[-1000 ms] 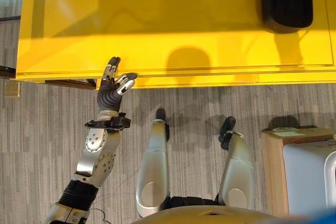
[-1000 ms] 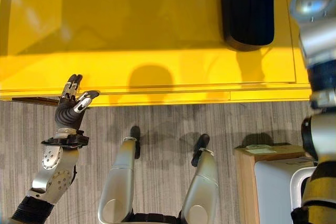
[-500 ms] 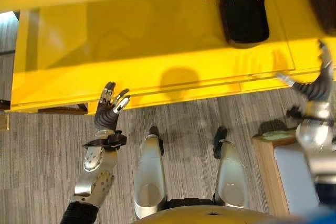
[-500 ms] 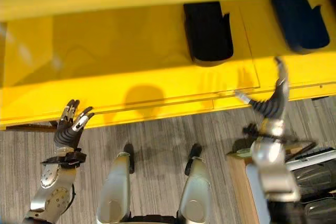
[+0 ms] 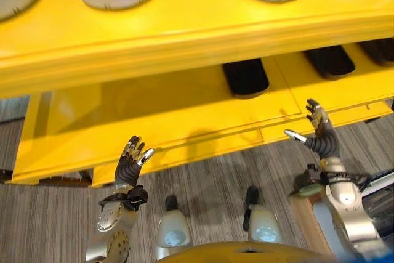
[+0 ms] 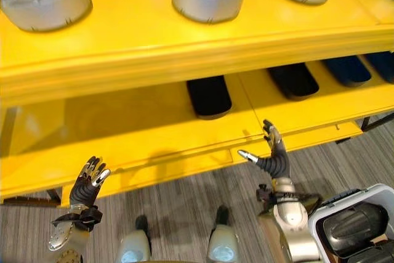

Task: Move parts from the plastic box to the shelf.

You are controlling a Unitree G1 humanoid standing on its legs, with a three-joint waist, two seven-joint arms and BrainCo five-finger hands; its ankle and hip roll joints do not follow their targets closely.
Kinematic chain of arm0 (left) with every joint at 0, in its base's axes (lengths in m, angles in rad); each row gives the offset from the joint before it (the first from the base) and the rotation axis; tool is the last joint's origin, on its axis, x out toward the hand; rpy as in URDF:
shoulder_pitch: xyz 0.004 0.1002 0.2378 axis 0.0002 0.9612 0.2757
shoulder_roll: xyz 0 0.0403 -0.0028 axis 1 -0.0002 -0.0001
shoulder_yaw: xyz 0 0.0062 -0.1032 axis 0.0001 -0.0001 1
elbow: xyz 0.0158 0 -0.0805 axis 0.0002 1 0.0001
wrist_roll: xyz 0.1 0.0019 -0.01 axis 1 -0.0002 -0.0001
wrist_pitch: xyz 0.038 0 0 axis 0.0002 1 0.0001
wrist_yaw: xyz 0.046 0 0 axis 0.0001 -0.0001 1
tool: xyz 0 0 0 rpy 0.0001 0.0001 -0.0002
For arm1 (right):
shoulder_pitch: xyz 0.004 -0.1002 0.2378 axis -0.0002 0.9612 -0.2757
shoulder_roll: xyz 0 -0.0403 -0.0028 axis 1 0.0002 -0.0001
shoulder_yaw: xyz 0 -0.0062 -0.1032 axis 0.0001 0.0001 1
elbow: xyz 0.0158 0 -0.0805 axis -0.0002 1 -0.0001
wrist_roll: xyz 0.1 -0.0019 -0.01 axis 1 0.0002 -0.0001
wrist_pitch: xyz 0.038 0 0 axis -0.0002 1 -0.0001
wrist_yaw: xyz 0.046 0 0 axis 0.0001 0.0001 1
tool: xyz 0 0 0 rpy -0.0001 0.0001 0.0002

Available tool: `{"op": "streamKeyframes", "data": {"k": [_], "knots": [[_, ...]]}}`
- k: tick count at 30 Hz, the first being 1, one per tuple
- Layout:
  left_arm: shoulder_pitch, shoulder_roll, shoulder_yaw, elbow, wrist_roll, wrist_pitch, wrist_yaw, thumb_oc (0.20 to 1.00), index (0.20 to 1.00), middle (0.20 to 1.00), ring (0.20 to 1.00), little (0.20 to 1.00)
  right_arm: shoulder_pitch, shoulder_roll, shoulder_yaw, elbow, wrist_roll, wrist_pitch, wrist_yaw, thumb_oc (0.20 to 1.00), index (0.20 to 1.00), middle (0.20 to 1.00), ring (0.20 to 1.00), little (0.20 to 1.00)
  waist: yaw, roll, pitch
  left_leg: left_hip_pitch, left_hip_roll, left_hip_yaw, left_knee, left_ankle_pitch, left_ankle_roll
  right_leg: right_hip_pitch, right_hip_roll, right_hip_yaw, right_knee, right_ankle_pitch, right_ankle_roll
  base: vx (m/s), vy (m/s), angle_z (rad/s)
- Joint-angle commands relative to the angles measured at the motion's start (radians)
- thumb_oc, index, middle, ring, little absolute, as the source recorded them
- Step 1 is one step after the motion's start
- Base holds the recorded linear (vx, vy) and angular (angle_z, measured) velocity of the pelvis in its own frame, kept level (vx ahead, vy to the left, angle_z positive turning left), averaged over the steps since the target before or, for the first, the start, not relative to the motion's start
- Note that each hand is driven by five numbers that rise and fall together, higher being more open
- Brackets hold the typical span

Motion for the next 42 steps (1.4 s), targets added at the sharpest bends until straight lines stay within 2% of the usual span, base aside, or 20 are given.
{"op": "streamKeyframes", "data": {"k": [1, 4, 6, 10, 14, 16, 20, 21, 22, 23, 24, 25, 27, 28, 31, 33, 35, 37, 39, 42], "knots": [[-0.028, 0.018, 0.053, -0.058, 0.025, -0.057, -0.029, 1.000, 1.000, 1.000, 1.000, 1.000, -0.044, -0.039, -0.043, -0.052, 0.059, -0.054, 0.018, 1.000, 1.000, 1.000, 1.000, 1.000, 0.008, 0.006, 0.007, -0.025, 0.070, -0.030, -0.058, 0.113, 0.006, 0.046, 0.002, 0.011, 0.030, -0.069, 0.026, 0.04, -0.024, -0.20], [-0.012, -0.007, 0.074, -0.071, 0.026, -0.064, -0.031, 1.000, 1.000, 1.000, 1.000, 1.000, -0.040, -0.048, -0.036, -0.056, 0.077, -0.048, 0.035, 1.000, 1.000, 1.000, 1.000, 1.000, 0.006, 0.016, -0.010, 0.006, 0.095, -0.014, -0.075, 0.128, -0.001, 0.045, 0.030, 0.035, 0.048, -0.092, 0.016, 0.04, -0.067, -0.28], [-0.003, -0.029, 0.076, -0.084, 0.027, -0.061, -0.037, 1.000, 1.000, 1.000, 1.000, 1.000, -0.037, -0.055, -0.038, -0.062, 0.079, -0.044, 0.044, 1.000, 1.000, 1.000, 1.000, 1.000, 0.002, 0.029, -0.022, 0.015, 0.116, -0.007, -0.085, 0.161, -0.010, 0.047, 0.056, 0.039, 0.054, -0.112, 0.003, 0.02, -0.088, -0.32], [0.006, -0.043, 0.068, -0.094, 0.026, -0.058, -0.046, 1.000, 1.000, 1.000, 1.000, 1.000, -0.036, -0.059, -0.041, -0.058, 0.086, -0.043, 0.043, 1.000, 1.000, 1.000, 1.000, 1.000, 0.000, 0.046, -0.034, 0.030, 0.132, -0.002, -0.085, 0.178, -0.012, 0.052, 0.077, 0.048, 0.054, -0.121, -0.006, 0.03, -0.079, -0.11], [0.008, -0.049, 0.065, -0.097, 0.041, -0.051, -0.051, 1.000, 1.000, 1.000, 1.000, 1.000, -0.028, -0.065, -0.038, -0.057, 0.095, -0.033, 0.059, 1.000, 1.000, 1.000, 1.000, 1.000, -0.005, 0.069, -0.043, 0.035, 0.156, -0.008, -0.090, 0.241, -0.025, 0.049, 0.112, 0.057, 0.074, -0.146, -0.032, 0.00, -0.085, -0.09], [0.008, -0.048, 0.068, -0.093, 0.051, -0.051, -0.056, 1.000, 1.000, 1.000, 1.000, 1.000, -0.024, -0.074, -0.051, -0.060, 0.093, -0.038, 0.059, 1.000, 1.000, 1.000, 1.000, 1.000, -0.006, 0.074, -0.041, 0.021, 0.168, -0.022, -0.086, 0.294, -0.034, 0.056, 0.133, 0.054, 0.064, -0.148, -0.048, -0.01, -0.082, -0.01], [-0.004, -0.044, 0.076, -0.091, 0.059, -0.050, -0.054, 1.000, 1.000, 1.000, 1.000, 1.000, -0.030, -0.076, -0.073, -0.050, 0.082, -0.044, 0.036, 1.000, 1.000, 1.000, 1.000, 1.000, -0.007, 0.070, -0.035, -0.020, 0.173, -0.035, -0.056, 0.341, -0.034, 0.067, 0.151, 0.043, 0.037, -0.146, -0.071, -0.04, -0.113, 0.07], [-0.018, -0.047, 0.073, -0.083, 0.061, -0.052, -0.051, 1.000, 1.000, 1.000, 1.000, 1.000, -0.026, -0.069, -0.081, -0.047, 0.080, -0.046, 0.027, 1.000, 1.000, 1.000, 1.000, 1.000, -0.015, 0.056, -0.028, -0.049, 0.150, 0.003, -0.002, 0.290, -0.018, 0.085, 0.147, 0.030, 0.008, -0.141, -0.080, -0.04, -0.086, 0.34], [-0.022, -0.049, 0.069, -0.084, 0.061, -0.054, -0.052, 1.000, 1.000, 1.000, 1.000, 1.000, -0.023, -0.067, -0.080, -0.042, 0.075, -0.045, 0.028, 1.000, 1.000, 1.000, 1.000, 1.000, -0.012, 0.051, -0.022, -0.055, 0.129, -0.005, 0.027, 0.263, -0.013, 0.095, 0.140, 0.026, 0.000, -0.137, -0.078, -0.04, -0.090, 0.42], [-0.028, -0.051, 0.066, -0.085, 0.060, -0.057, -0.053, 1.000, 1.000, 1.000, 1.000, 1.000, -0.026, -0.063, -0.074, -0.036, 0.076, -0.044, 0.029, 1.000, 1.000, 1.000, 1.000, 1.000, -0.002, 0.042, -0.014, -0.060, 0.073, -0.041, 0.046, 0.199, 0.002, 0.099, 0.129, 0.031, -0.008, -0.133, -0.074, -0.01, -0.004, 0.41], [-0.028, -0.050, 0.066, -0.084, 0.060, -0.057, -0.053, 1.000, 1.000, 1.000, 1.000, 1.000, -0.027, -0.062, -0.074, -0.036, 0.076, -0.044, 0.029, 1.000, 1.000, 1.000, 1.000, 1.000, -0.003, 0.041, -0.015, -0.065, 0.071, -0.042, 0.048, 0.200, 0.003, 0.097, 0.127, 0.030, -0.009, -0.131, -0.074, 0.00, 0.013, 0.24], [-0.034, -0.063, 0.068, -0.090, 0.065, -0.060, -0.042, 1.000, 1.000, 1.000, 1.000, 1.000, -0.040, -0.048, -0.046, -0.018, 0.081, -0.037, 0.044, 1.000, 1.000, 1.000, 1.000, 1.000, 0.039, 0.014, -0.009, -0.094, -0.146, -0.198, 0.065, 0.049, 0.054, 0.089, 0.106, 0.056, -0.026, -0.104, -0.066, 0.02, 0.029, 0.12], [-0.027, -0.085, 0.075, -0.106, 0.073, -0.062, -0.038, 1.000, 1.000, 1.000, 1.000, 1.000, -0.050, -0.041, -0.027, -0.007, 0.056, -0.036, 0.054, 1.000, 1.000, 1.000, 1.000, 1.000, 0.074, 0.002, -0.006, -0.119, -0.305, -0.343, 0.065, 0.021, 0.099, 0.072, 0.126, 0.095, -0.025, -0.085, -0.067, 0.02, 0.042, -0.24], [-0.019, -0.089, 0.086, -0.117, 0.065, -0.069, -0.040, 1.000, 1.000, 1.000, 1.000, 1.000, -0.064, -0.040, -0.019, -0.002, 0.042, -0.035, 0.056, 1.000, 1.000, 1.000, 1.000, 1.000, 0.081, -0.004, -0.003, -0.130, -0.335, -0.397, 0.075, 0.018, 0.108, 0.053, 0.132, 0.118, -0.017, -0.082, -0.067, 0.01, 0.055, -1.01], [-0.003, -0.100, 0.098, -0.115, 0.043, -0.071, -0.047, 1.000, 1.000, 1.000, 1.000, 1.000, -0.067, -0.018, -0.003, 0.026, 0.050, -0.027, 0.064, 1.000, 1.000, 1.000, 1.000, 1.000, 0.084, -0.006, -0.011, -0.102, -0.343, -0.420, 0.053, 0.012, 0.131, 0.045, 0.146, 0.157, -0.013, -0.080, -0.062, 0.04, 0.119, -1.17], [-0.008, -0.077, 0.104, -0.102, 0.036, -0.075, -0.048, 1.000, 1.000, 1.000, 1.000, 1.000, -0.061, 0.000, -0.012, 0.039, 0.053, -0.016, 0.068, 1.000, 1.000, 1.000, 1.000, 1.000, 0.076, -0.007, -0.008, -0.099, -0.334, -0.364, 0.024, 0.024, 0.140, 0.041, 0.125, 0.163, -0.019, -0.075, -0.045, -0.02, 0.210, -0.58], [-0.006, -0.067, 0.109, -0.112, 0.041, -0.073, -0.040, 1.000, 1.000, 1.000, 1.000, 1.000, -0.071, 0.014, 0.010, 0.050, 0.074, -0.008, 0.076, 1.000, 1.000, 1.000, 1.000, 1.000, 0.085, -0.006, -0.013, -0.084, -0.341, -0.359, 0.000, 0.024, 0.158, 0.033, 0.119, 0.183, -0.021, -0.066, -0.036, 0.00, 0.152, -0.38], [-0.002, -0.061, 0.112, -0.123, 0.041, -0.074, -0.038, 1.000, 1.000, 1.000, 1.000, 1.000, -0.079, 0.020, 0.023, 0.055, 0.080, -0.002, 0.084, 1.000, 1.000, 1.000, 1.000, 1.000, 0.091, -0.007, -0.014, -0.068, -0.334, -0.321, -0.021, 0.025, 0.167, 0.026, 0.112, 0.194, -0.020, -0.056, -0.026, 0.01, 0.115, -0.78], [-0.007, -0.043, 0.115, -0.133, 0.050, -0.076, -0.035, 1.000, 1.000, 1.000, 1.000, 1.000, -0.084, 0.022, 0.039, 0.057, 0.084, 0.004, 0.097, 1.000, 1.000, 1.000, 1.000, 1.000, 0.088, -0.009, -0.008, -0.053, -0.340, -0.268, -0.012, 0.001, 0.186, 0.012, 0.098, 0.215, -0.005, -0.042, -0.009, 0.01, 0.150, -0.79], [-0.012, -0.040, 0.107, -0.134, 0.052, -0.074, -0.033, 1.000, 1.000, 1.000, 1.000, 1.000, -0.083, 0.024, 0.044, 0.056, 0.087, 0.006, 0.099, 1.000, 1.000, 1.000, 1.000, 1.000, 0.082, -0.009, -0.001, -0.046, -0.346, -0.241, 0.001, -0.015, 0.197, 0.003, 0.094, 0.227, 0.001, -0.033, 0.002, 0.01, 0.098, -0.45]]}}
